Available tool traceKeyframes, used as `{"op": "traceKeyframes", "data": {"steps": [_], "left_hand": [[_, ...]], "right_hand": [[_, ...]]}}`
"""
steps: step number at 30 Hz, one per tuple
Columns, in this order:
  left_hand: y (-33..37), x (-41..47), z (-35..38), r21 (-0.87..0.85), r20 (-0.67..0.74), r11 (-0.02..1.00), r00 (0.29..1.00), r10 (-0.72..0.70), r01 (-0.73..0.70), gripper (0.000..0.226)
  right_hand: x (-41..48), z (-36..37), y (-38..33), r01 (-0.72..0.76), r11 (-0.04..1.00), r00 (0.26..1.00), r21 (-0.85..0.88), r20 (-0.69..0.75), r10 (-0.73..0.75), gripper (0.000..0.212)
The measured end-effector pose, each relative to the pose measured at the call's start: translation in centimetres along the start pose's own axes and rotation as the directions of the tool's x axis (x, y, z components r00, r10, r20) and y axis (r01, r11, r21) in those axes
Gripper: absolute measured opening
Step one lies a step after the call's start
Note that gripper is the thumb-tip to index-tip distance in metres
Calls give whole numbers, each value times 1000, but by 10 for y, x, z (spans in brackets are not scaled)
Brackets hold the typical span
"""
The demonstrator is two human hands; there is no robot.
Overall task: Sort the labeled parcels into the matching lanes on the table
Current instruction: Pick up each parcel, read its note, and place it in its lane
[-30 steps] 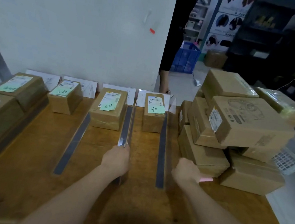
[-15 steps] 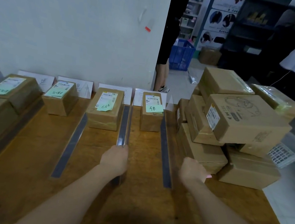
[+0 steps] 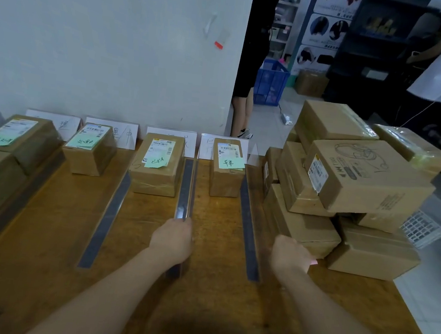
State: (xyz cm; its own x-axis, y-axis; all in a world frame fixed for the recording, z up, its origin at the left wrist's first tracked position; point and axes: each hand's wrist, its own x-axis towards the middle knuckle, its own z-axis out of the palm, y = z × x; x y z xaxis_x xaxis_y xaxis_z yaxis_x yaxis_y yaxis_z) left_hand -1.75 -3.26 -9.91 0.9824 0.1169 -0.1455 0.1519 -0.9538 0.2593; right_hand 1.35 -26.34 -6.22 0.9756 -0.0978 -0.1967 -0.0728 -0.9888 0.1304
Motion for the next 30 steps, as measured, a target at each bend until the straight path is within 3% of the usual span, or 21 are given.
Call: {"op": "traceKeyframes", "data": {"steps": [8, 15, 21, 25, 30], "left_hand": [[1, 0, -3, 3, 6, 1000, 1000, 5, -5, 23], [8, 3, -12, 38, -26, 999, 999, 37, -36, 38], [32, 7, -35, 88, -117, 991, 987, 113, -103, 38], [62, 12, -60, 84, -194, 982, 963, 185, -172, 41], [107, 18, -91, 35, -259, 967, 932, 254, -254, 35]], "right_hand": [[4, 7, 0, 7, 997, 1000, 76, -13, -6, 20], [2, 9, 2, 48, 978, 997, 201, -73, -34, 10], [-7, -28, 0, 170, 938, 969, 302, -227, -102, 25], [-16, -64, 3, 281, 900, 892, 334, -436, -117, 34], [-14, -101, 31, 325, 889, 816, 321, -571, -93, 41]]}}
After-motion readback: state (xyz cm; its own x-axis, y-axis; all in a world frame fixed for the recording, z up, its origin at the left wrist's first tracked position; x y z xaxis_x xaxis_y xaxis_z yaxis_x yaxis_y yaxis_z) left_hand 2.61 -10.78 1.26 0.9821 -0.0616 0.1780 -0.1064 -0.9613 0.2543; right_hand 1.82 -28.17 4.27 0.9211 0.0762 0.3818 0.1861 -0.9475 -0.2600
